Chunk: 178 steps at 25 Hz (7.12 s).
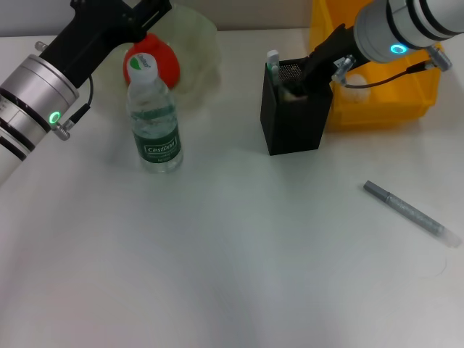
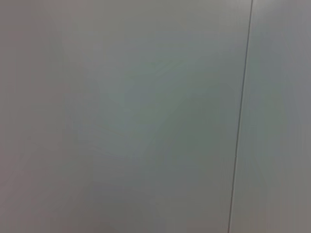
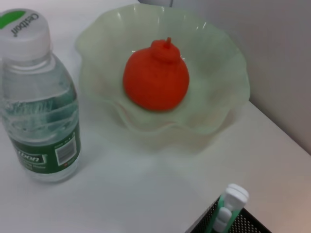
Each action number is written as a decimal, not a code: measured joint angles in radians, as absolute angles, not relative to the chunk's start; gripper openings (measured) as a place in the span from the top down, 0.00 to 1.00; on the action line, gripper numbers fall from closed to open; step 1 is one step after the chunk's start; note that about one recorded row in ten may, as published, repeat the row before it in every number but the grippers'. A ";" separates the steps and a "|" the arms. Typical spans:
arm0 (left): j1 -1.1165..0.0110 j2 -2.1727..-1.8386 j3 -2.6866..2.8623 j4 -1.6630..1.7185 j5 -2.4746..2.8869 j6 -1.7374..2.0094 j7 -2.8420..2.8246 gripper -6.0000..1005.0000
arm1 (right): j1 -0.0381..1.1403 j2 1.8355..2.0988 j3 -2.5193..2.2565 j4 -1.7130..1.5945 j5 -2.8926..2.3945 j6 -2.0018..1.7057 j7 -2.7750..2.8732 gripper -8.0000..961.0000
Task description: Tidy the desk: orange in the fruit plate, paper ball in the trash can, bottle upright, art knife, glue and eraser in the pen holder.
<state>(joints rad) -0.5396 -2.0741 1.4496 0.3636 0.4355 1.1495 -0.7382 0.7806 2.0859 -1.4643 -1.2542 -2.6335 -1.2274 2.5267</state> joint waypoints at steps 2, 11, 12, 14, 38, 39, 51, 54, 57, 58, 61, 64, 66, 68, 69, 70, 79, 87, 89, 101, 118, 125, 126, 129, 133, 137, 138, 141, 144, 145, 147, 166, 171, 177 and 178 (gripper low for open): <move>-0.539 -2.074 1.446 0.364 0.436 1.150 -0.738 0.21 | 0.784 2.086 -1.465 -1.251 -2.634 -1.230 2.527 0.69; -0.538 -2.075 1.442 0.364 0.436 1.153 -0.738 0.21 | 0.662 2.084 -1.460 -1.520 -2.640 -1.434 2.582 0.48; -0.538 -2.075 1.442 0.364 0.436 1.153 -0.738 0.21 | 0.588 2.084 -1.466 -1.620 -2.667 -1.500 2.584 0.47; -0.537 -2.077 1.442 0.364 0.435 1.155 -0.738 0.21 | 0.559 2.085 -1.470 -1.651 -2.689 -1.519 2.588 0.47; -0.528 -2.078 1.451 0.362 0.434 1.155 -0.745 0.21 | 0.413 2.083 -1.482 -1.555 -2.764 -1.608 2.602 0.46; -0.528 -2.078 1.451 0.362 0.434 1.155 -0.745 0.21 | 0.413 2.083 -1.482 -1.555 -2.764 -1.608 2.602 0.46; -0.527 -2.079 1.451 0.362 0.434 1.166 -0.748 0.22 | 0.415 2.083 -1.493 -1.527 -2.786 -1.603 2.600 0.47; -0.526 -2.079 1.451 0.362 0.434 1.168 -0.749 0.22 | 0.424 2.082 -1.493 -1.479 -2.791 -1.595 2.592 0.47; -0.526 -2.079 1.451 0.362 0.434 1.168 -0.749 0.22 | 0.427 2.082 -1.493 -1.451 -2.791 -1.581 2.586 0.47; -0.525 -2.079 1.451 0.362 0.434 1.168 -0.749 0.22 | 0.427 2.082 -1.492 -1.444 -2.791 -1.578 2.584 0.47; -0.524 -2.079 1.451 0.362 0.434 1.168 -0.749 0.22 | 0.428 2.082 -1.488 -1.429 -2.792 -1.575 2.577 0.47; -0.522 -2.079 1.451 0.362 0.434 1.168 -0.749 0.22 | 0.430 2.082 -1.483 -1.405 -2.792 -1.570 2.568 0.48; -0.522 -2.079 1.452 0.362 0.434 1.168 -0.749 0.22 | 0.432 2.082 -1.480 -1.394 -2.792 -1.564 2.564 0.48; -0.521 -2.079 1.452 0.361 0.434 1.168 -0.749 0.22 | 0.433 2.082 -1.479 -1.387 -2.792 -1.560 2.563 0.49; -0.521 -2.079 1.453 0.361 0.434 1.168 -0.749 0.22 | 0.433 2.082 -1.479 -1.385 -2.792 -1.559 2.563 0.49; -0.521 -2.079 1.453 0.361 0.434 1.167 -0.749 0.22 | 0.432 2.082 -1.479 -1.383 -2.791 -1.554 2.563 0.50; -0.527 -2.079 1.453 0.360 0.434 1.167 -0.749 0.22 | 0.425 2.080 -1.470 -1.379 -2.790 -1.534 2.563 0.59; -0.531 -2.079 1.453 0.360 0.434 1.166 -0.749 0.22 | 0.433 2.080 -1.434 -1.353 -2.786 -1.530 2.549 0.69; -0.531 -2.079 1.452 0.360 0.434 1.166 -0.749 0.22 | 0.435 2.080 -1.432 -1.351 -2.785 -1.530 2.548 0.71; -0.532 -2.079 1.450 0.360 0.434 1.166 -0.749 0.22 | 0.438 2.082 -1.416 -1.345 -2.782 -1.527 2.539 0.77; -0.537 -2.064 1.453 0.383 0.447 1.228 -0.874 0.22 | 0.364 2.081 -1.069 -1.398 -2.287 -1.521 2.184 0.83; -0.563 -2.012 1.422 0.518 0.688 1.236 -1.261 0.22 | 0.335 2.086 -1.044 -1.357 -1.977 -1.428 1.914 0.83; -0.563 -2.012 1.422 0.518 0.688 1.236 -1.261 0.22 | 0.335 2.086 -1.044 -1.357 -1.977 -1.428 1.914 0.83; -0.572 -2.009 1.377 0.541 0.768 1.262 -1.356 0.22 | 0.343 2.086 -1.050 -1.330 -1.911 -1.376 1.858 0.83; -0.585 -2.007 1.340 0.546 0.841 1.318 -1.427 0.22 | 0.346 2.087 -1.072 -1.301 -1.827 -1.340 1.785 0.83; -0.590 -2.021 1.343 0.546 0.886 1.336 -1.430 0.22 | 0.347 2.087 -1.080 -1.283 -1.760 -1.333 1.738 0.84; -0.592 -2.029 1.344 0.546 0.900 1.337 -1.420 0.22 | 0.349 2.087 -1.083 -1.276 -1.739 -1.333 1.726 0.84; -0.600 -2.055 1.340 0.546 0.941 1.324 -1.389 0.22 | 0.357 2.086 -1.088 -1.253 -1.692 -1.338 1.702 0.84; -0.613 -2.064 1.338 0.540 0.956 1.297 -1.378 0.22 | 0.358 2.086 -1.105 -1.242 -1.646 -1.339 1.673 0.84; -0.619 -2.066 1.337 0.535 0.956 1.288 -1.372 0.22 | 0.358 2.086 -1.117 -1.235 -1.627 -1.340 1.657 0.84; -0.621 -2.066 1.338 0.535 0.956 1.286 -1.370 0.22 | 0.359 2.086 -1.123 -1.231 -1.624 -1.341 1.655 0.84; -0.615 -2.074 1.334 0.535 0.923 1.279 -1.320 0.38 | 0.396 2.086 -1.158 -1.171 -1.608 -1.328 1.642 0.84; -0.598 -2.071 1.328 0.533 0.890 1.271 -1.326 0.55 | 0.396 2.086 -1.157 -1.170 -1.591 -1.309 1.641 0.84; -0.578 -2.078 1.314 0.536 0.874 1.218 -1.342 0.52 | 0.406 2.085 -1.163 -1.167 -1.582 -1.277 1.641 0.84; -0.578 -2.078 1.315 0.536 0.871 1.214 -1.343 0.50 | 0.407 2.085 -1.164 -1.165 -1.582 -1.273 1.641 0.84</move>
